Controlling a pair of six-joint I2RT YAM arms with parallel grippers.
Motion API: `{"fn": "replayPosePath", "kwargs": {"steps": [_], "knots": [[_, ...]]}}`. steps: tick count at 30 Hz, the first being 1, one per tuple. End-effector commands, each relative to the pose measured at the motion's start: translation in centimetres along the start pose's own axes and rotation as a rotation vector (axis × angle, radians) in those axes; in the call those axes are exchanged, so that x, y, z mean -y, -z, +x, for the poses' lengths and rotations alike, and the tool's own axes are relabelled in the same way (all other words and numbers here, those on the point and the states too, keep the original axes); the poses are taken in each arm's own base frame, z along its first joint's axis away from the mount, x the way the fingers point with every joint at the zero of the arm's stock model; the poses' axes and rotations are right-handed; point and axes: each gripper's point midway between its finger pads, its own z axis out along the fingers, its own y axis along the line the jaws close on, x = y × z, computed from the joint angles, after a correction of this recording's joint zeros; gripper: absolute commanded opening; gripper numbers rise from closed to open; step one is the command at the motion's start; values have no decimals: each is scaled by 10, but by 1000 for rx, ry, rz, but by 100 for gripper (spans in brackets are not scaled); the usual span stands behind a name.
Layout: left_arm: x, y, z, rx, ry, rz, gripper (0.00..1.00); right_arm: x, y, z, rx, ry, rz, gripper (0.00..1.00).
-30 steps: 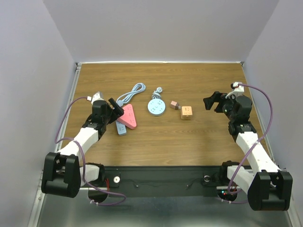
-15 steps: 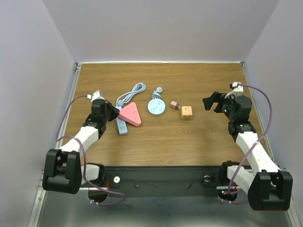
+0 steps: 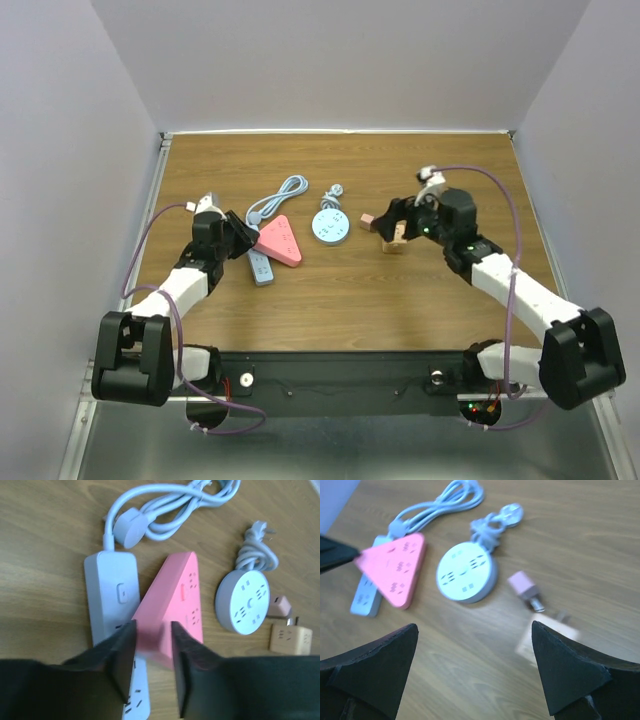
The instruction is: Insert the plug
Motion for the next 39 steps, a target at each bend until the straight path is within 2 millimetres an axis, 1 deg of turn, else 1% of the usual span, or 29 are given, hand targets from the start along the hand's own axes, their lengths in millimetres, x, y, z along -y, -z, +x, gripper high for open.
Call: {"fn": "replayPosePath", "kwargs": {"steps": [1,2,4,5,6,7,8,9,10,11,12,13,15,16,17,19,20,21,22,23,24,25,26,27,30,31,36,39], "knots": [[-15,2,20,-54,3,-28,56,-46,-21,-5,2,23,-110,100],[-15,3,20,-52,6,-27,62,-51,-28,1,-15,10,-125,100],[-17,4,22,-54,8,-30,68,-75,-41,14,-48,4,-193,100],[-17,4,21,-51,10,-28,68,-77,-41,9,-30,8,-199,100],[-17,4,23,-54,11,-27,69,-88,-48,21,-61,-11,-234,100],[-18,4,24,-60,17,-23,70,-95,-53,18,-44,-16,-258,100],[-16,3,23,-54,22,-10,70,-100,-57,21,-52,-40,-274,100],[-16,3,26,-60,27,-8,70,-110,-60,25,-62,-43,-305,100],[-16,2,28,-68,32,-1,70,-112,-68,34,-83,-50,-309,100],[-17,1,29,-69,36,0,70,-121,-72,33,-82,-42,-323,100],[-16,0,29,-69,36,3,70,-121,-76,34,-84,-41,-322,100],[-16,0,31,-75,40,4,70,-125,-84,48,-116,-37,-324,100],[-16,-3,31,-76,47,14,69,-128,-93,51,-121,-30,-324,100],[-15,-3,31,-79,49,21,68,-131,-98,50,-115,-25,-320,100],[-12,-3,31,-84,56,34,68,-128,-105,56,-125,-29,-308,100],[-10,-5,31,-85,61,45,68,-128,-112,54,-115,-26,-302,100],[-9,-6,31,-89,67,51,67,-125,-118,61,-129,-26,-294,100],[-7,-6,31,-89,71,58,66,-124,-122,62,-132,-24,-294,100],[-6,-6,31,-91,73,64,65,-125,-125,65,-142,-27,-303,100],[-4,-6,32,-97,77,75,65,-128,-129,63,-135,-26,-313,100],[-2,-6,31,-96,86,82,64,-130,-131,65,-140,-29,-323,100],[0,-5,31,-98,87,90,64,-128,-136,75,-162,-38,-327,100],[1,-5,30,-95,90,97,64,-131,-139,74,-154,-39,-339,100],[2,-5,30,-94,93,98,64,-130,-142,82,-175,-49,-345,100],[1,-5,30,-91,92,96,64,-134,-148,83,-174,-56,-365,99],[2,-5,31,-94,93,100,64,-136,-149,87,-184,-60,-377,99],[5,-6,31,-99,103,115,63,-145,-151,86,-181,-64,-410,98],[9,-3,25,-80,104,125,63,-150,-153,87,-187,-69,-424,98]]}}
